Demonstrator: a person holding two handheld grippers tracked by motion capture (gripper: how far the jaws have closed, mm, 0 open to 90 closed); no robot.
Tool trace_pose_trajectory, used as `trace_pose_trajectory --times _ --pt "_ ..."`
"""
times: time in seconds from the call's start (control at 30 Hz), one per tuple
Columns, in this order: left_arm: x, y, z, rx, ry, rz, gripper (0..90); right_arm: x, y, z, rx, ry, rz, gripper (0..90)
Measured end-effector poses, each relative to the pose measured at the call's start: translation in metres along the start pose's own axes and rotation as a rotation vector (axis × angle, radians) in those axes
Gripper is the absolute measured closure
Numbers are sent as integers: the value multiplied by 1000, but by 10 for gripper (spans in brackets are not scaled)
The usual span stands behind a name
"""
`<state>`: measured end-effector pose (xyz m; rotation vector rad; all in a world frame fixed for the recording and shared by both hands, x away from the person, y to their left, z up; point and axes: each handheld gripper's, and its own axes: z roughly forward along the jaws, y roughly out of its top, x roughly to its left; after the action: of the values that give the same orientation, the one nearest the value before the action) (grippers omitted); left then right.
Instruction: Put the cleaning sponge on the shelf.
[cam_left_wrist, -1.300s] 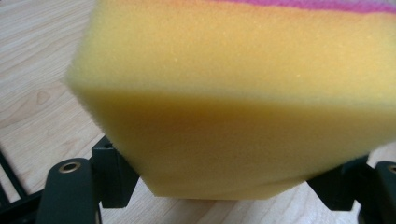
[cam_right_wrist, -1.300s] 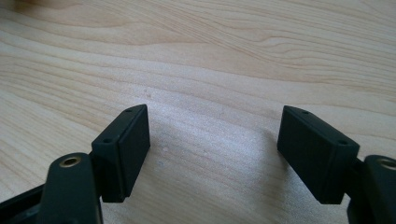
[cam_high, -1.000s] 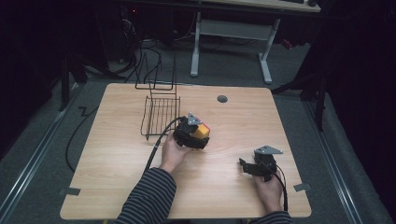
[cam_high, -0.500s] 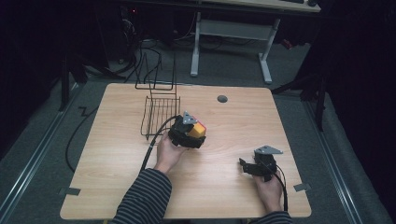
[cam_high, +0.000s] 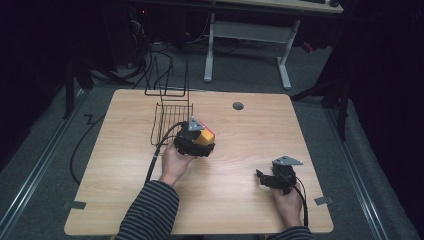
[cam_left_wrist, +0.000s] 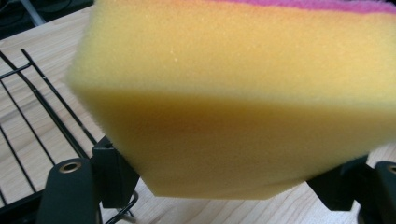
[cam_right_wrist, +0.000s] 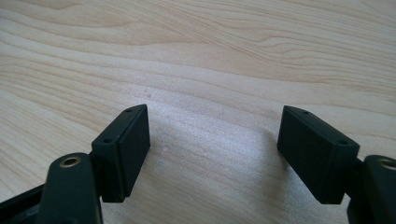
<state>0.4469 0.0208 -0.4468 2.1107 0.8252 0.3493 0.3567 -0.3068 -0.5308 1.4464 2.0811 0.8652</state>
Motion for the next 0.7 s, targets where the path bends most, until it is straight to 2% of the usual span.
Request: trace_pose_trajectory --times 0.23,0.47,0.63,0.7 --pt "8 -2 -6 -5 17 -7 242 0 0 0 0 0 0 256" --pt "19 -4 -14 -16 44 -38 242 0 0 0 0 -1 0 256" --pt "28 -6 -20 -25 77 -50 242 0 0 0 0 0 0 256" --pt "31 -7 -22 -27 104 -42 242 0 0 0 0 0 0 256"
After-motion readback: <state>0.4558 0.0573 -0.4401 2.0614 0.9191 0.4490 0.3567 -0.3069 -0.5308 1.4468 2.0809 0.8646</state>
